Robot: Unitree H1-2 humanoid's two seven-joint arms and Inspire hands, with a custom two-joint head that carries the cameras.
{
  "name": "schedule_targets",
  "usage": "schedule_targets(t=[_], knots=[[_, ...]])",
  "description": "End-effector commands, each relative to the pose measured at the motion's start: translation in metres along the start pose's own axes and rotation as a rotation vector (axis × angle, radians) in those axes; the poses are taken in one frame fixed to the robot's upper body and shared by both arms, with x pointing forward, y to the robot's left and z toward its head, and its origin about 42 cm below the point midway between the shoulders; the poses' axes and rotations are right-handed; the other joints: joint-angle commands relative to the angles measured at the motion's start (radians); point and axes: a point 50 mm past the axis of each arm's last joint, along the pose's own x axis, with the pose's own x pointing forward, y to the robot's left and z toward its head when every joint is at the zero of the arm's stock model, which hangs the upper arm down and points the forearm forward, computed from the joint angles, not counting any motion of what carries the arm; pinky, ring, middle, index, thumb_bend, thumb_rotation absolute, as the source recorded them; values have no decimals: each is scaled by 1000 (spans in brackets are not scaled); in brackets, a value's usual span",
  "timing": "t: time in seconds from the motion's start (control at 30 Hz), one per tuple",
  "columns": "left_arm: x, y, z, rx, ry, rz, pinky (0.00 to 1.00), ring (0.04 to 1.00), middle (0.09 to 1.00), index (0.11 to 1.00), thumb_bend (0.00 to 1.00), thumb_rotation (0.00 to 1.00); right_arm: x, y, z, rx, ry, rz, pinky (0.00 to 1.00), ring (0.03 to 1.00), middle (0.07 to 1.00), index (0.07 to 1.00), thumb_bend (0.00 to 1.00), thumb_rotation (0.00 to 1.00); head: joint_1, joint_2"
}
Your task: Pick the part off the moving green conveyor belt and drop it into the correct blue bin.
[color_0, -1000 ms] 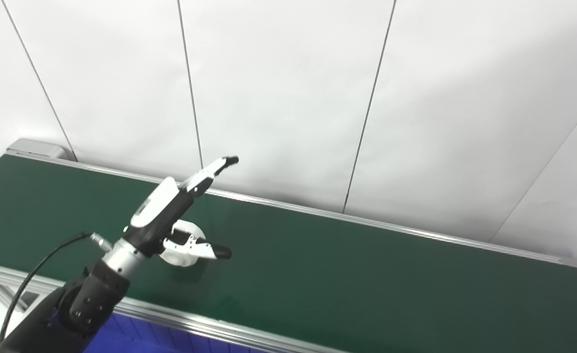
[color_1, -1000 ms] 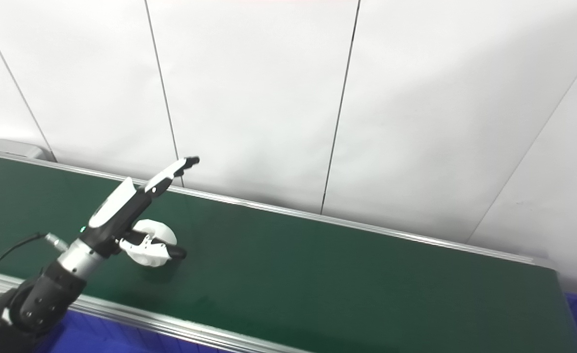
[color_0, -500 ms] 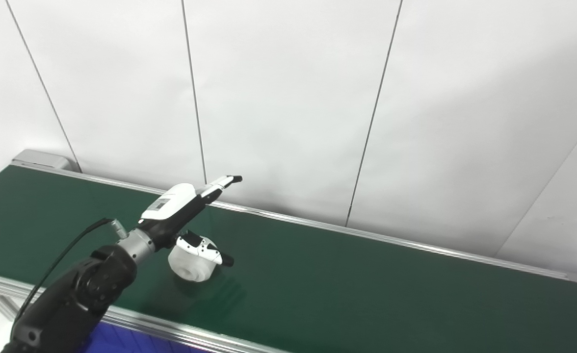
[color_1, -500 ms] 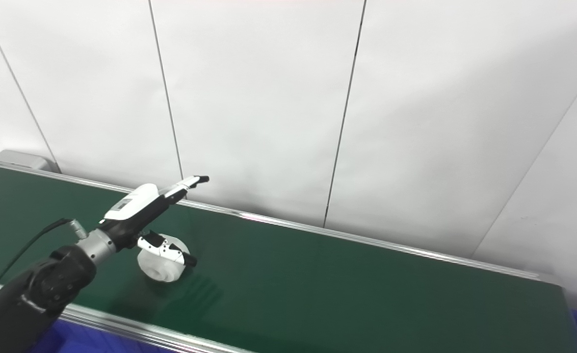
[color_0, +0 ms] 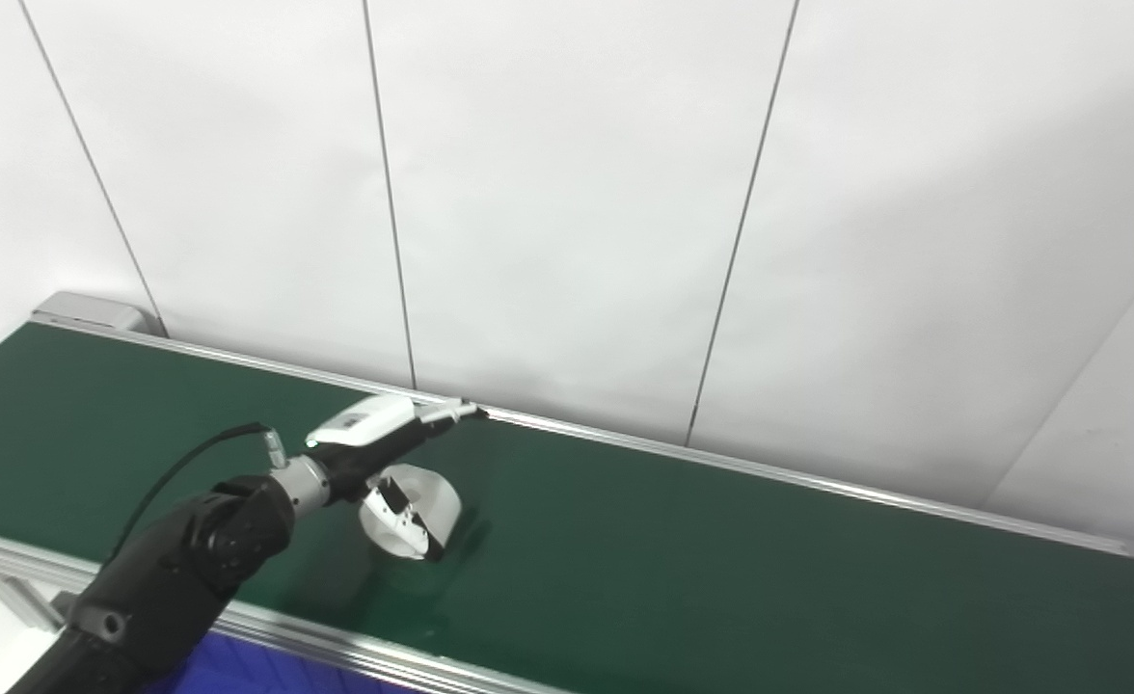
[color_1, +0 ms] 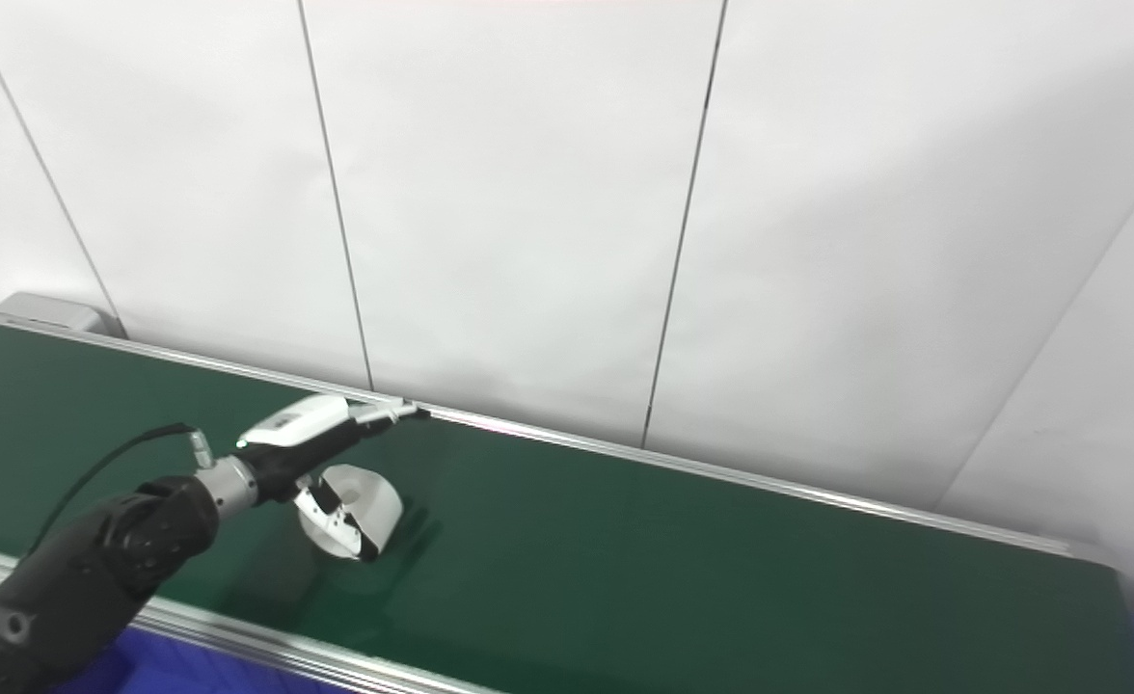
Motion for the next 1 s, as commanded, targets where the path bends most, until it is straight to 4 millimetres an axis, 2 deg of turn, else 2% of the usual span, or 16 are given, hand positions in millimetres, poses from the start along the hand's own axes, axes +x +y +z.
schedule_targets(t=[0.0, 0.13, 0.3, 0.37, 0.47, 0.5, 0.53, 0.57, 0.6, 0.67, 0.73, 0.97], knots=[[12, 25, 8, 26, -24, 45, 970, 978, 994, 922, 955, 158, 4, -4, 12, 26, -87, -31, 728, 906, 969, 1000, 790, 667, 2, 6], [16, 17, 5, 44, -12, 12, 976, 978, 994, 920, 973, 144, 2, -6, 12, 25, -85, -30, 725, 920, 986, 1000, 799, 678, 10, 12], [20, 9, 2, 57, 15, -21, 982, 978, 995, 923, 969, 130, 0, -9, 13, 27, -87, -30, 831, 949, 993, 1000, 798, 683, 14, 16], [21, 5, -1, 33, 23, -22, 948, 964, 982, 913, 937, 87, 0, -10, 13, 25, -87, -31, 817, 945, 996, 1000, 797, 687, 13, 19], [24, -2, -4, -19, 20, 8, 777, 856, 876, 853, 780, 10, -1, -11, 13, 15, -84, -34, 784, 931, 993, 1000, 800, 689, 9, 21], [25, -5, -5, -33, 11, 33, 668, 737, 776, 763, 687, 2, -1, -11, 13, 11, -85, -35, 750, 921, 992, 1000, 793, 692, 8, 23], [26, -9, -6, -35, 1, 65, 658, 725, 766, 753, 677, 2, -1, -11, 13, 14, -86, -36, 747, 921, 991, 1000, 792, 691, 8, 25], [27, -12, -6, -35, -6, 89, 596, 650, 641, 623, 597, 0, -2, -12, 14, 16, -86, -38, 761, 926, 991, 1000, 787, 681, 7, 28], [28, -14, -5, -32, -11, 111, 553, 599, 577, 555, 556, 0, -2, -12, 14, 19, -87, -40, 781, 930, 990, 1000, 782, 674, 6, 30], [29, -17, -2, -28, -8, 131, 522, 506, 543, 475, 508, 0, -1, -12, 14, 13, -91, -40, 826, 944, 991, 1000, 777, 677, 6, 31], [29, -17, 0, -25, 1, 135, 498, 475, 536, 466, 499, 0, -1, -11, 14, 12, -92, -39, 834, 942, 989, 1000, 775, 684, 4, 34], [22, -12, 2, -31, 18, 129, 472, 458, 537, 467, 496, 0, -3, -11, 16, 8, -96, -39, 823, 934, 985, 1000, 792, 702, -2, 45]])
